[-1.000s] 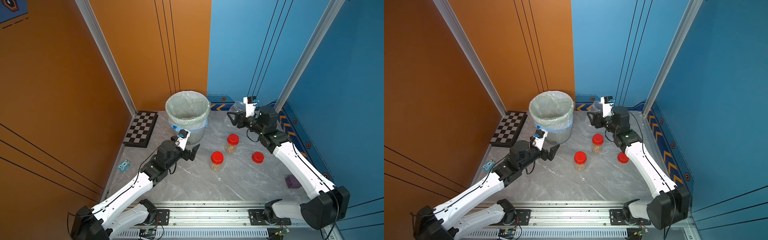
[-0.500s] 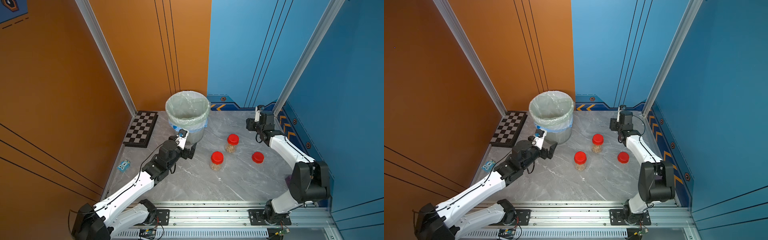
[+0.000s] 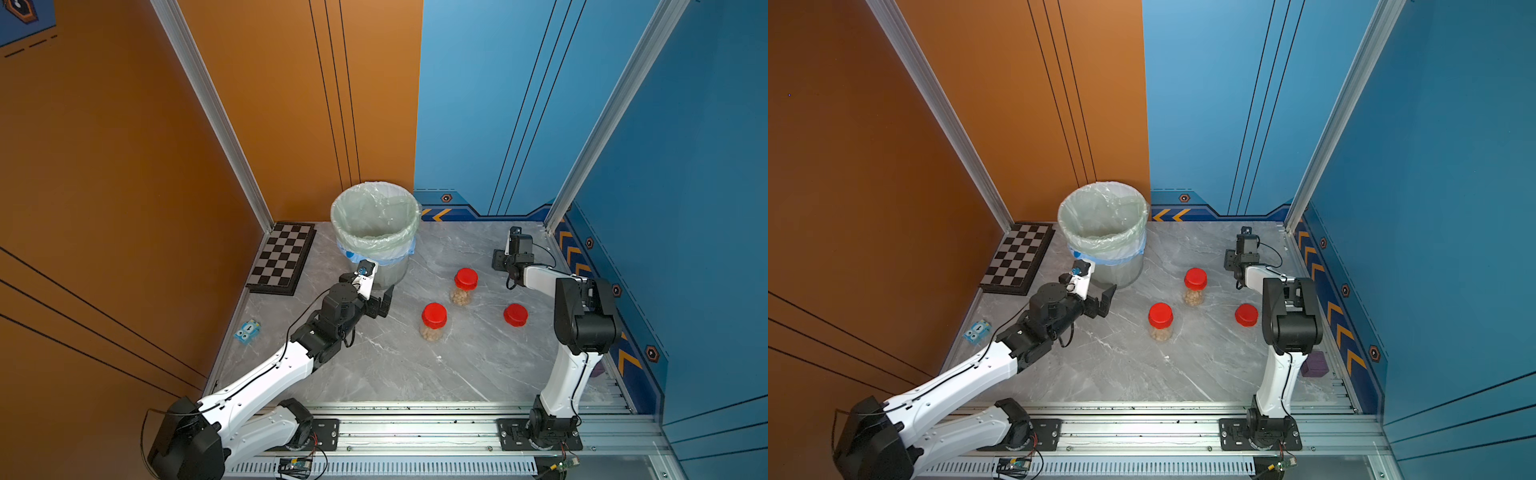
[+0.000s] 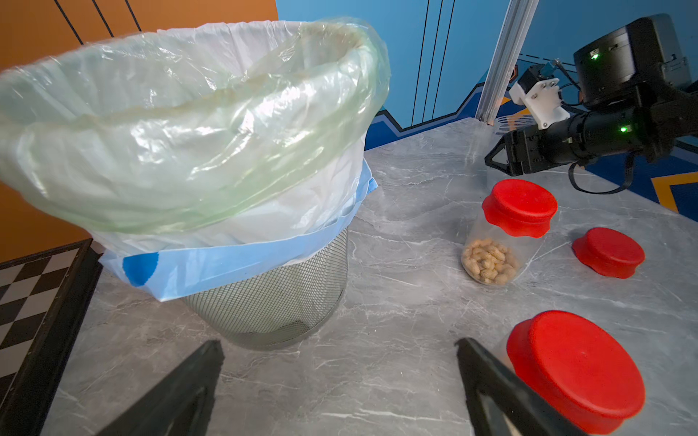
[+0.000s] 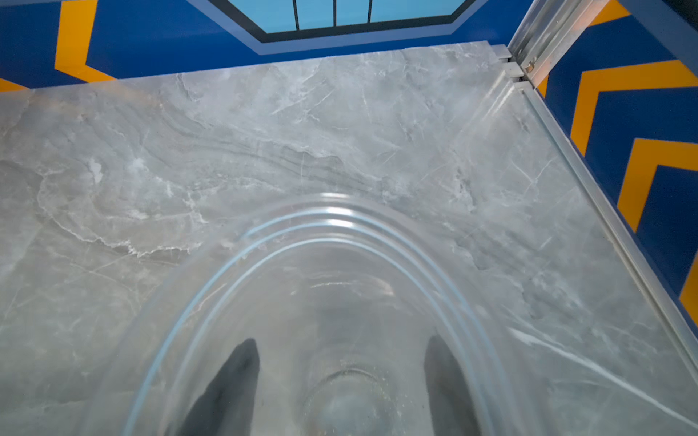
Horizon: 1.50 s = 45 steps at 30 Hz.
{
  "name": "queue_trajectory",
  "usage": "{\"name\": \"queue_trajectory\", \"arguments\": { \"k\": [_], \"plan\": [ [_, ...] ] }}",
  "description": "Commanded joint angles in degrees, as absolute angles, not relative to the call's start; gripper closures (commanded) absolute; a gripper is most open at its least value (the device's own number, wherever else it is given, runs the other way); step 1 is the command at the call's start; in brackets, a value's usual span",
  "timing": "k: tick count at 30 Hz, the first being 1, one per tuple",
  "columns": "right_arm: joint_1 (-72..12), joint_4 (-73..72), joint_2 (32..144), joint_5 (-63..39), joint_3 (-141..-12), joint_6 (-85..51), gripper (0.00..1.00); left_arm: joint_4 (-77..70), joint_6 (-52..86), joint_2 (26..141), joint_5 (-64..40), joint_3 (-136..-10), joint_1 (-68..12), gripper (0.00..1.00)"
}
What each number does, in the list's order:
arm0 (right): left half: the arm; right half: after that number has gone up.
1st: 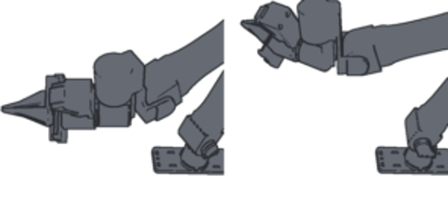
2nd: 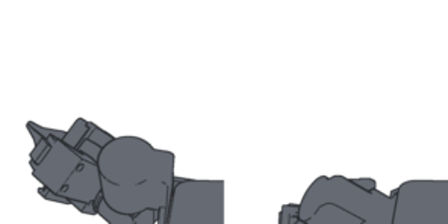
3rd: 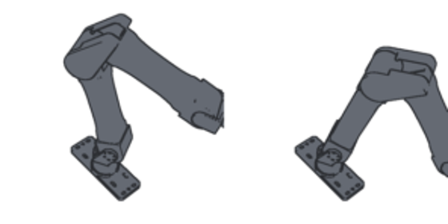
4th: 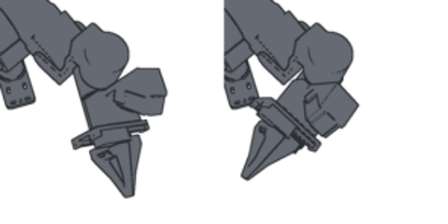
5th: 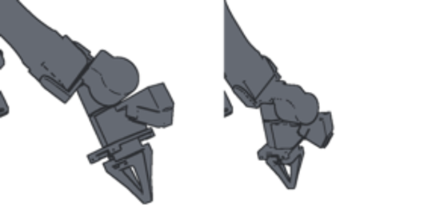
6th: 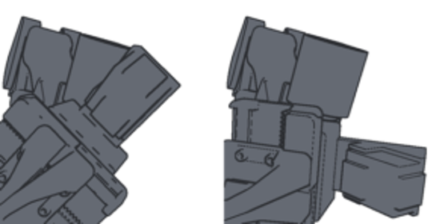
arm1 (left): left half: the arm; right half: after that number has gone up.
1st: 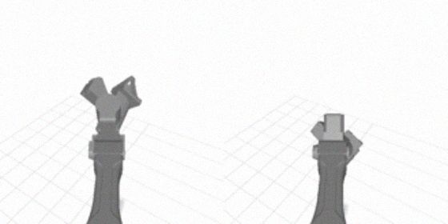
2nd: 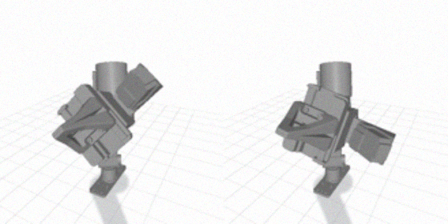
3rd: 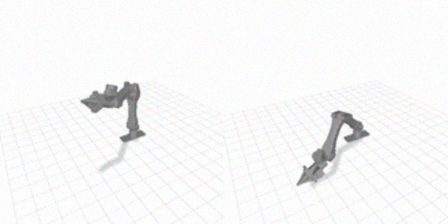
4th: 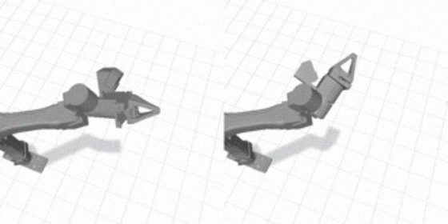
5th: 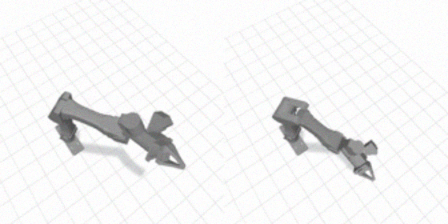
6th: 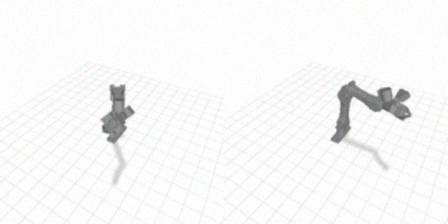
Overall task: Empty moldy peanuts from jars
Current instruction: Place the jar at the center of the board.
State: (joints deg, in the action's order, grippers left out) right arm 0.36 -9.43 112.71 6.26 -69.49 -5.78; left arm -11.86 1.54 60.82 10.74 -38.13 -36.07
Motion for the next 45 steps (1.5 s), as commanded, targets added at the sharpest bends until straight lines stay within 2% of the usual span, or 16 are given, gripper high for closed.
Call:
{"name": "queue_trajectory", "arguments": {
  "k": [1, 13, 18, 22, 27, 39, 45],
  "plan": [
    [1.5, -14.1, 113.9, 5.8, -70.9, -7.5, 0.46, -13.3, 2.6, 60.9, 9.5, -37.2, -36.7, 0.01],
    [2.5, -16.0, 118.5, 1.7, -73.7, -7.1, 0.43, -13.3, 2.4, 61.1, 8.8, -36.8, -36.8, 0.02],
    [2.5, -15.0, 118.5, 1.2, -74.0, -6.7, 0.37, -13.3, 2.3, 61.8, 8.1, -37.4, -36.9, 0.02],
    [2.5, -13.0, 118.5, 0.9, -74.8, -6.4, 0.36, -13.3, 2.4, 61.9, 7.7, -37.6, -37.0, 0.02],
    [2.6, -10.7, 118.5, 0.1, -75.9, -5.7, 0.29, -13.3, 2.0, 61.9, 8.1, -37.5, -37.0, 0.02],
    [2.5, -8.3, 120.5, -0.1, -77.5, -5.3, 0.27, -13.4, 1.3, 61.5, 8.3, -37.3, -36.9, 0.02],
    [2.3, -7.3, 122.1, -0.8, -80.1, -4.5, 0.31, -13.3, 1.0, 61.3, 8.7, -37.2, -36.9, 0.02]
  ]
}}
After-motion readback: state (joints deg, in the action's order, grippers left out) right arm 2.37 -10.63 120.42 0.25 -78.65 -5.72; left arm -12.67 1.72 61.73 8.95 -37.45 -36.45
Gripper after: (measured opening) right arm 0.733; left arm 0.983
